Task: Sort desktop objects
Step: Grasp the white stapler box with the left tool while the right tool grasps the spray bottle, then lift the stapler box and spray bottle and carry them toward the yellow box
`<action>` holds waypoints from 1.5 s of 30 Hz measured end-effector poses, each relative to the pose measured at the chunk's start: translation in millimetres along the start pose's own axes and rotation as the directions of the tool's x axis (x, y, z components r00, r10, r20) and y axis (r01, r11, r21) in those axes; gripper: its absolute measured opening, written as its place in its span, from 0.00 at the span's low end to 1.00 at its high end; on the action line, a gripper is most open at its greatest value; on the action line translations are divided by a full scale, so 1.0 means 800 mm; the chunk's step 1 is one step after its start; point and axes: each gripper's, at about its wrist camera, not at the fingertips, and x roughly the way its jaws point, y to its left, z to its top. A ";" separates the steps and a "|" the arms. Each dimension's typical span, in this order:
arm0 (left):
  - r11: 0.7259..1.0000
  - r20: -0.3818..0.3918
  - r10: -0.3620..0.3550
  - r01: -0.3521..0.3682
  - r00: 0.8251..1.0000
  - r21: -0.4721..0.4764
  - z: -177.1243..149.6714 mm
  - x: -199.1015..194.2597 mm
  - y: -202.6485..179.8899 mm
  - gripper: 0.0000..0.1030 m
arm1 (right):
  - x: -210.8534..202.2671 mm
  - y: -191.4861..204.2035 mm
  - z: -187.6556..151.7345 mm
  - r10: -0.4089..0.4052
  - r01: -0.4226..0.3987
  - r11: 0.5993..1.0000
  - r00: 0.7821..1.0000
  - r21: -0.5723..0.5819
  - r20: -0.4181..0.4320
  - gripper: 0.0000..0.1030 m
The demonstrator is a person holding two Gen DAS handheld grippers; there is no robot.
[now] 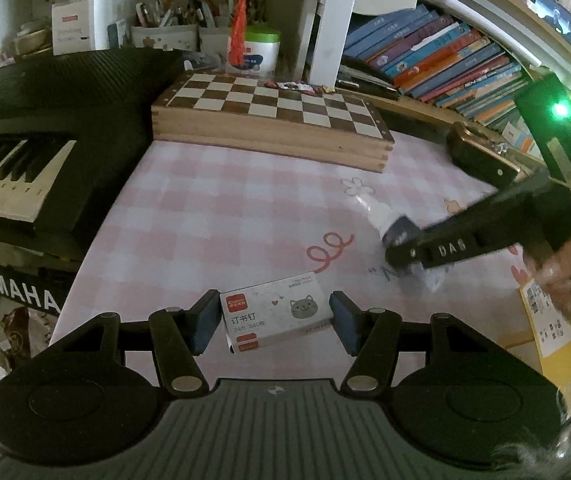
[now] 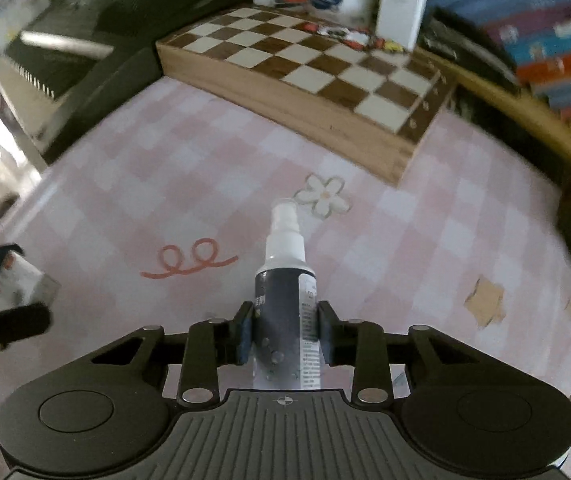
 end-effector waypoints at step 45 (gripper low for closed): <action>0.978 0.120 -0.202 0.193 0.972 0.078 -0.076 -0.186 0.014 0.55 | -0.193 0.136 -0.171 -0.133 0.025 0.949 0.936 0.313 0.327 0.32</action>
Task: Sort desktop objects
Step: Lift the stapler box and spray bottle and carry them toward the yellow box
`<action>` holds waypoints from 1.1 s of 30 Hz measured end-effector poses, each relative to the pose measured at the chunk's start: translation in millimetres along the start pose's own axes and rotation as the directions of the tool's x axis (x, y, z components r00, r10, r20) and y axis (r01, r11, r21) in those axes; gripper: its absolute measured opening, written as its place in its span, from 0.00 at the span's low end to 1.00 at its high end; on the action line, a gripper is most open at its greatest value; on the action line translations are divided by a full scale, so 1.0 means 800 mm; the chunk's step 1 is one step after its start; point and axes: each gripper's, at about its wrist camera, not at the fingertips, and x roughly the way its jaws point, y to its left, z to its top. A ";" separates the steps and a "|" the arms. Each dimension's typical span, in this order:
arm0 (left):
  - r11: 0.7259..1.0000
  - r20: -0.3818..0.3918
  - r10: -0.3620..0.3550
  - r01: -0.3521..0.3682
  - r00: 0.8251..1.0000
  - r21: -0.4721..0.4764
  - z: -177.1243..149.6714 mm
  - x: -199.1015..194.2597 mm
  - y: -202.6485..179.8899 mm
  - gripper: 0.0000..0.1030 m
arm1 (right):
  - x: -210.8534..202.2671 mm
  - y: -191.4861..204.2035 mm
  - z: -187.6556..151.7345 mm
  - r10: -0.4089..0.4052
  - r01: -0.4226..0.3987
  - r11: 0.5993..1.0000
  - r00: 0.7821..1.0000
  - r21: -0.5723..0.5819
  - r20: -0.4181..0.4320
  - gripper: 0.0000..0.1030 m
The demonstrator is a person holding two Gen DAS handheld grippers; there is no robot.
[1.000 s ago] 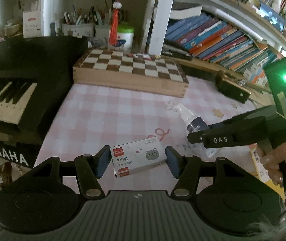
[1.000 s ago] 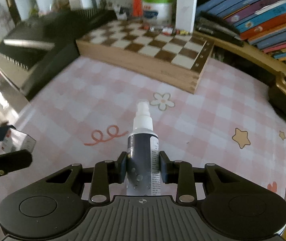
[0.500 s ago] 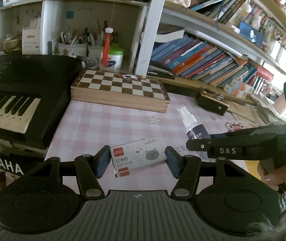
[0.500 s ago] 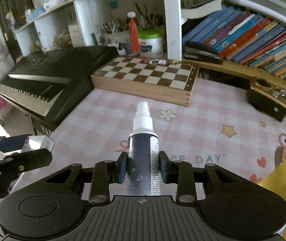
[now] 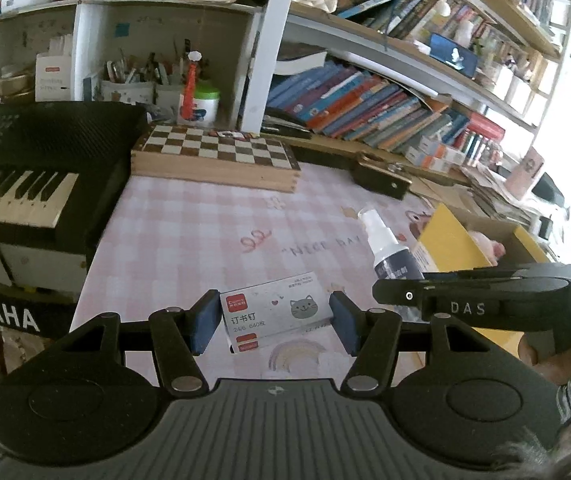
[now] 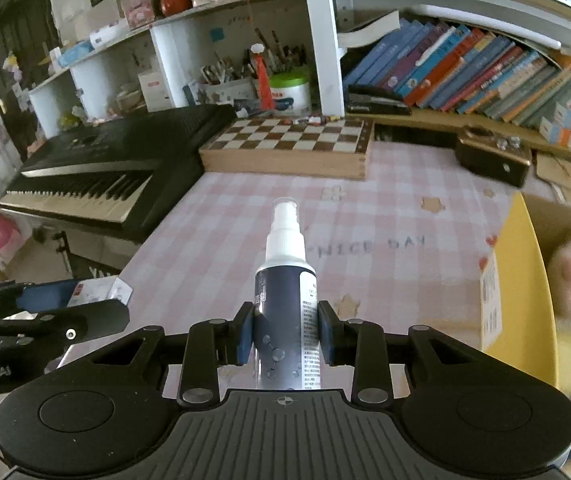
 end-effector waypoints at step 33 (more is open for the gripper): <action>0.974 -0.164 -0.173 0.194 0.971 0.118 -0.129 -0.111 -0.034 0.55 | -0.128 0.078 -0.194 -0.078 0.086 0.981 0.995 0.171 -0.054 0.32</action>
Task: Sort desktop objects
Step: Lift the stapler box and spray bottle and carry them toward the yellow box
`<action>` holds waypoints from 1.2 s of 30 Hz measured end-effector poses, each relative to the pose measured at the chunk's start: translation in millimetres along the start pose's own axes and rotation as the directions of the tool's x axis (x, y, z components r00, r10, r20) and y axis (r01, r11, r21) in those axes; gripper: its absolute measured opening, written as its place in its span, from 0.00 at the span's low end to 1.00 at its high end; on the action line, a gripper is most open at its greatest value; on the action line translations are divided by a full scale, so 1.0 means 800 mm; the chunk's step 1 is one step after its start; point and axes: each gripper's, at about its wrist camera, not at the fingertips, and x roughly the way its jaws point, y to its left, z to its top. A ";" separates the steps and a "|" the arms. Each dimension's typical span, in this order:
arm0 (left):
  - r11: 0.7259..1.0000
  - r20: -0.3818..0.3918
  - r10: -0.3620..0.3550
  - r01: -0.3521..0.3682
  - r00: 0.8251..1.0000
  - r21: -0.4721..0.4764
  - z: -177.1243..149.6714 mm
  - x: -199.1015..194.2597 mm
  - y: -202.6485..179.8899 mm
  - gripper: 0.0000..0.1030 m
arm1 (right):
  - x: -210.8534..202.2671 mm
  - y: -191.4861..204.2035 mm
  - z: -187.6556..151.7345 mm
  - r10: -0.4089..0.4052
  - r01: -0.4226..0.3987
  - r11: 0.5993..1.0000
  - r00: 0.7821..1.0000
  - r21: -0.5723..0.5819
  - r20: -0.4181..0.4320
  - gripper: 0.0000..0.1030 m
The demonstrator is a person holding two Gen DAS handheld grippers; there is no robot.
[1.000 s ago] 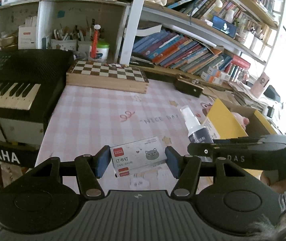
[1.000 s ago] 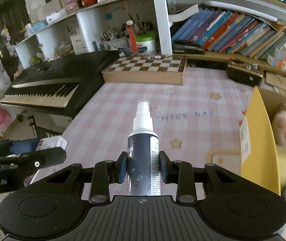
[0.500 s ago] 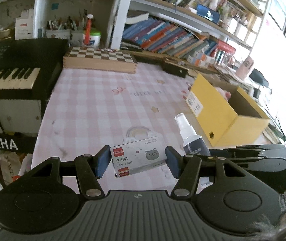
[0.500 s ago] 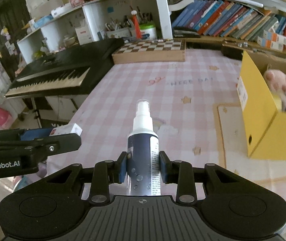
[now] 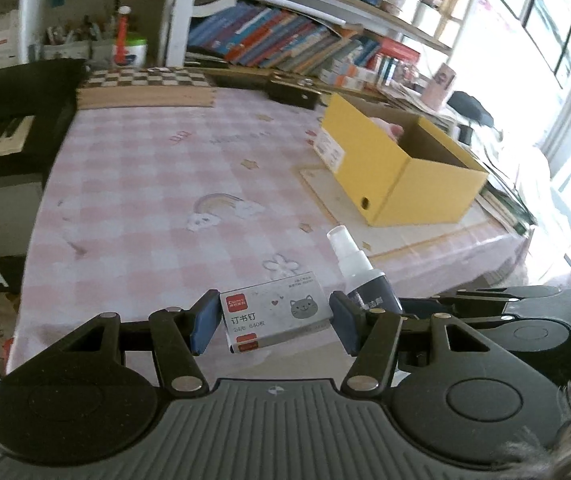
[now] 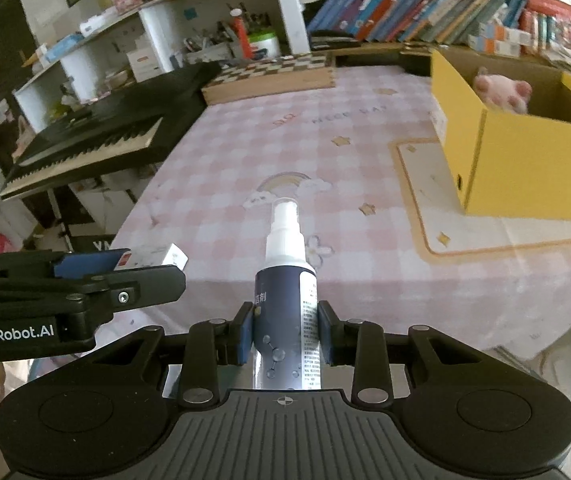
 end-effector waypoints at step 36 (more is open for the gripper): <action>0.930 -0.160 -0.263 0.295 0.951 0.221 0.004 0.088 -0.181 0.55 | -0.091 -0.154 -0.062 -0.238 0.231 0.932 0.971 0.279 -0.010 0.32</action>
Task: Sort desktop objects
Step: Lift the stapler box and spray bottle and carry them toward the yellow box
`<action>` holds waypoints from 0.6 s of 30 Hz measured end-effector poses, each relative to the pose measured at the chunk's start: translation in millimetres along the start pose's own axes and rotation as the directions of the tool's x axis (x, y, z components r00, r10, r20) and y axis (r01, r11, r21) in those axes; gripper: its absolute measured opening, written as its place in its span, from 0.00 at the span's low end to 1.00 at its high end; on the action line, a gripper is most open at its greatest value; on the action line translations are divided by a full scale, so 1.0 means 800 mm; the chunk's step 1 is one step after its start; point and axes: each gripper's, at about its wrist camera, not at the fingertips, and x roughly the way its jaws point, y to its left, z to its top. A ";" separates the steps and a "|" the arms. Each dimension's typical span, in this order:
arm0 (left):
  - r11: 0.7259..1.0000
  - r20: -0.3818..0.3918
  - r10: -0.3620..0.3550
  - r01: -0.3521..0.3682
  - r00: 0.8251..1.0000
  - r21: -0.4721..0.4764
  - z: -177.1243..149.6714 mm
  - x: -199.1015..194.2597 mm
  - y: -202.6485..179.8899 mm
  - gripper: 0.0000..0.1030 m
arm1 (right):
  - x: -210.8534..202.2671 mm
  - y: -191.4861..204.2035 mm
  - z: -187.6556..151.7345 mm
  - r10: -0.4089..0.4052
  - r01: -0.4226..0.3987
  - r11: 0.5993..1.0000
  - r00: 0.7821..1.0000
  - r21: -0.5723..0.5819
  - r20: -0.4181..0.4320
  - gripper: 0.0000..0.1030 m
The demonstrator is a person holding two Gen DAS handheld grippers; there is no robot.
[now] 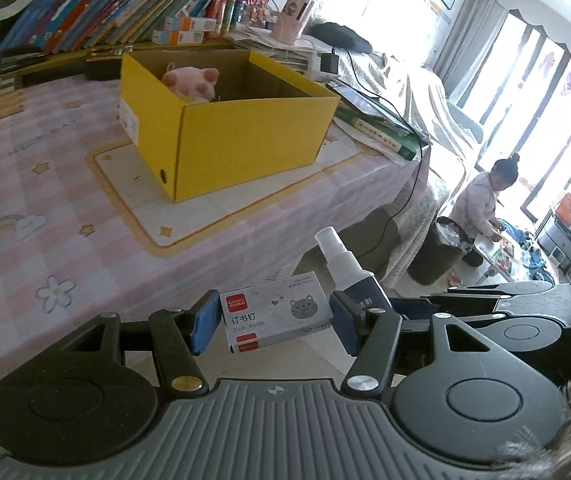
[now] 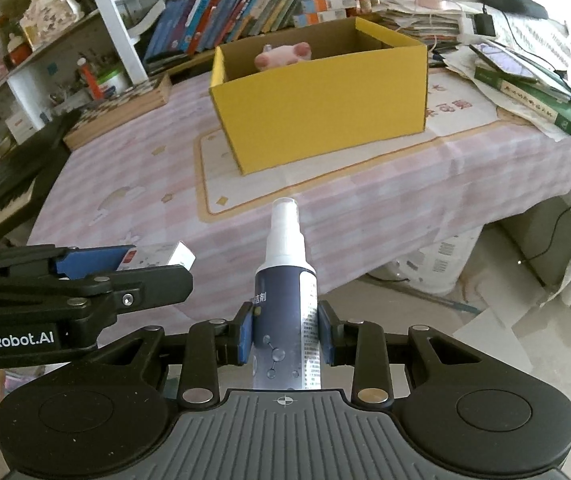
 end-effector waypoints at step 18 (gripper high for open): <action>0.999 0.004 0.033 -0.033 0.999 -0.021 0.056 0.071 -0.043 0.55 | 0.023 -0.080 0.061 0.031 -0.032 0.999 0.999 -0.032 -0.017 0.32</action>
